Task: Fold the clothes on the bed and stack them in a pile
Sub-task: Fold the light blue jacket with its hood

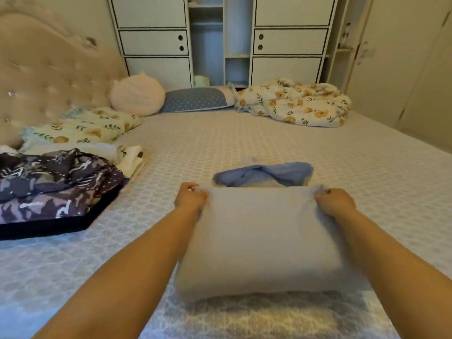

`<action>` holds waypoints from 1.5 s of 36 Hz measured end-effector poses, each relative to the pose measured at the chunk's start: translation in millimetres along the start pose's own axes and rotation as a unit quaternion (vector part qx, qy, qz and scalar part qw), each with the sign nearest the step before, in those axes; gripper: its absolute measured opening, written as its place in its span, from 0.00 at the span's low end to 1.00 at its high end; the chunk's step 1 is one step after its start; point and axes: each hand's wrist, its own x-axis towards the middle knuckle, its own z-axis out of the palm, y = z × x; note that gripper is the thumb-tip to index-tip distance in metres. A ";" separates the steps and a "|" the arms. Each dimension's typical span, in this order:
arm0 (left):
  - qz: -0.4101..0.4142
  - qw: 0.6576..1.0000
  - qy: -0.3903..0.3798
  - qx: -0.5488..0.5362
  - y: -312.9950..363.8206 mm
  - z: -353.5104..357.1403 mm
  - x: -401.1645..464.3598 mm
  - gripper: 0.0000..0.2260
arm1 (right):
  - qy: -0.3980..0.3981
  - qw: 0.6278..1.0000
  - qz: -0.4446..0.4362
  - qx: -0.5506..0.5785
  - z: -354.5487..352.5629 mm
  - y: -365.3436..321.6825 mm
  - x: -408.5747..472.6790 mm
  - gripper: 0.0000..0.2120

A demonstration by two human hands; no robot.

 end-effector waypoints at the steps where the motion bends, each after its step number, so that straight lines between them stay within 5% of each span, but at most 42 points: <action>1: -0.007 1.000 0.028 -0.005 -6.1 5.9 2.8 0.08 | 0.010 1.000 -0.012 -0.004 7.1 2.0 4.2 0.26; 9: 0.106 0.973 0.064 0.193 -63.9 50.3 21.3 0.12 | 0.093 0.994 -0.019 -0.058 69.1 43.9 21.0 0.20; 21: 0.021 0.983 0.037 0.178 -71.8 48.5 31.1 0.17 | 0.061 0.994 -0.005 -0.096 78.2 49.5 36.6 0.22; 26: -0.036 0.935 0.045 0.350 -66.9 38.9 15.9 0.29 | 0.032 0.992 0.050 -0.114 65.5 38.9 24.5 0.23; 31: -0.098 0.950 0.010 0.296 -60.7 33.6 4.6 0.28 | 0.003 0.996 0.065 -0.058 58.6 30.1 16.9 0.21; 37: -0.042 0.997 0.035 0.045 -40.2 27.7 7.8 0.09 | 0.093 0.995 -0.023 -0.004 40.4 21.7 18.5 0.15; 42: -0.028 0.999 0.006 0.023 -52.6 17.5 9.8 0.10 | 0.105 0.993 -0.047 -0.013 43.0 30.8 14.4 0.12; 48: -0.029 0.982 -0.012 0.184 -51.9 18.1 10.8 0.09 | 0.016 0.996 -0.033 -0.087 43.7 32.1 13.9 0.15; 54: 0.180 0.902 0.001 0.392 -23.5 45.4 7.3 0.23 | 0.142 0.956 -0.155 -0.202 45.6 0.9 5.2 0.16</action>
